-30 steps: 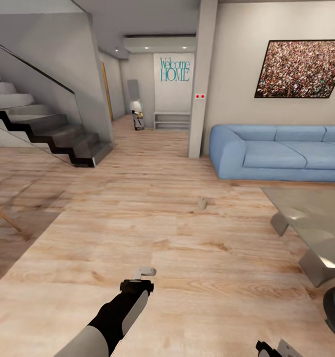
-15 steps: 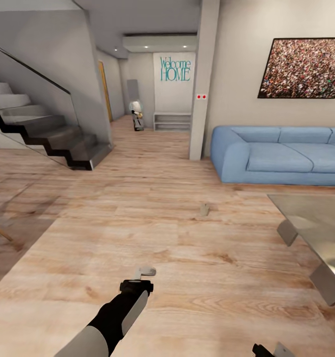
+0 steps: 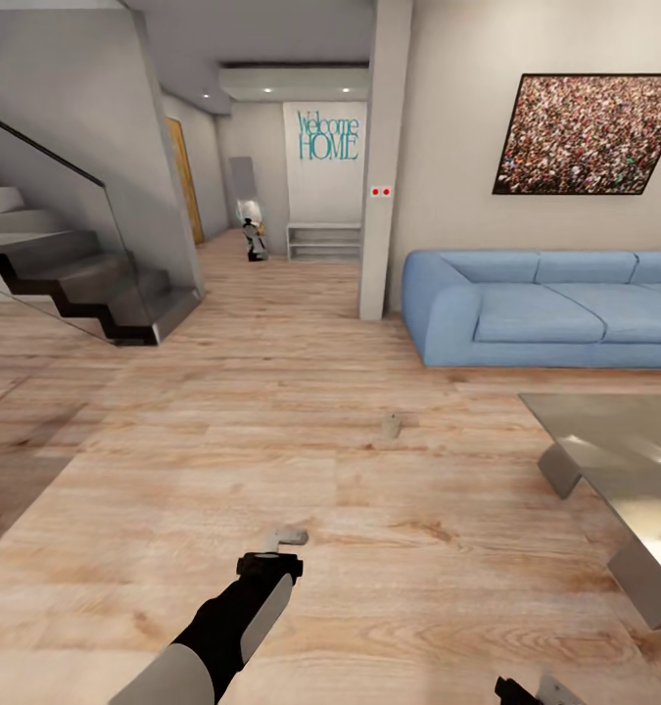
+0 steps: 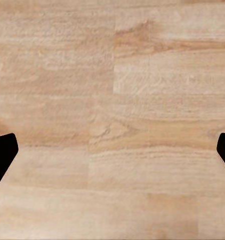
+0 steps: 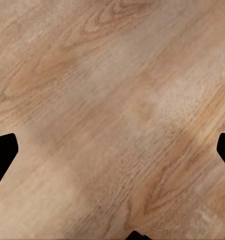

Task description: Place each of the two pumpkins and all three candles from the living room inside a cabinet in the living room (use any cabinet), then make sure every cabinet is closed, and position the cauldron so it is next to a table in the living room.

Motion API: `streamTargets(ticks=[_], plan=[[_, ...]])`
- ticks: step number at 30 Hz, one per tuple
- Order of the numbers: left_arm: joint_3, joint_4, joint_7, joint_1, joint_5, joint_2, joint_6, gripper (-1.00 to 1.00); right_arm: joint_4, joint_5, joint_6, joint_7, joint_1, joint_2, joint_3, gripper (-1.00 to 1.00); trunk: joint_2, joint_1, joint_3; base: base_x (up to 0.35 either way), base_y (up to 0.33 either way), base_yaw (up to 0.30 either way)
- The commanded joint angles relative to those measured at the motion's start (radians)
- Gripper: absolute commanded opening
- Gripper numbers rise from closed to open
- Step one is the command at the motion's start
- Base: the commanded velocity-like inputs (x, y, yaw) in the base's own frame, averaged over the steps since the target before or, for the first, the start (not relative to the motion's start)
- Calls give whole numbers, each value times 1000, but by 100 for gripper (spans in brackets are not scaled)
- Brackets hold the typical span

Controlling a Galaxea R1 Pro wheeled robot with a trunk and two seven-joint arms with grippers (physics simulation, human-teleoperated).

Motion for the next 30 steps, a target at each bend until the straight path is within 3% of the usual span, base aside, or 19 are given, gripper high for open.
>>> streamTargets(ticks=[1, 8, 15, 30], plan=[[-5, -1, 10, -1, 10, 1, 2, 100, -1, -11, -3, -2, 0, 0, 3, 100, 0, 0, -1, 300, -1, -1], [-5, -1, 10, -1, 11, 1, 2, 100, -3, -13, -3, -2, 0, 0, 5, 100, 0, 0, -1, 293, 0, 0], [-5, -1, 10, -1, 10, 1, 2, 100, -3, -14, -2, 92, 0, -1, 3, 100, 0, 0, -1, 280, 0, 0], [-6, -1, 10, -1, 10, 1, 2, 100, -2, -14, -2, 110, 0, -1, 3, 100, 0, 0, -1, 273, 0, 0]])
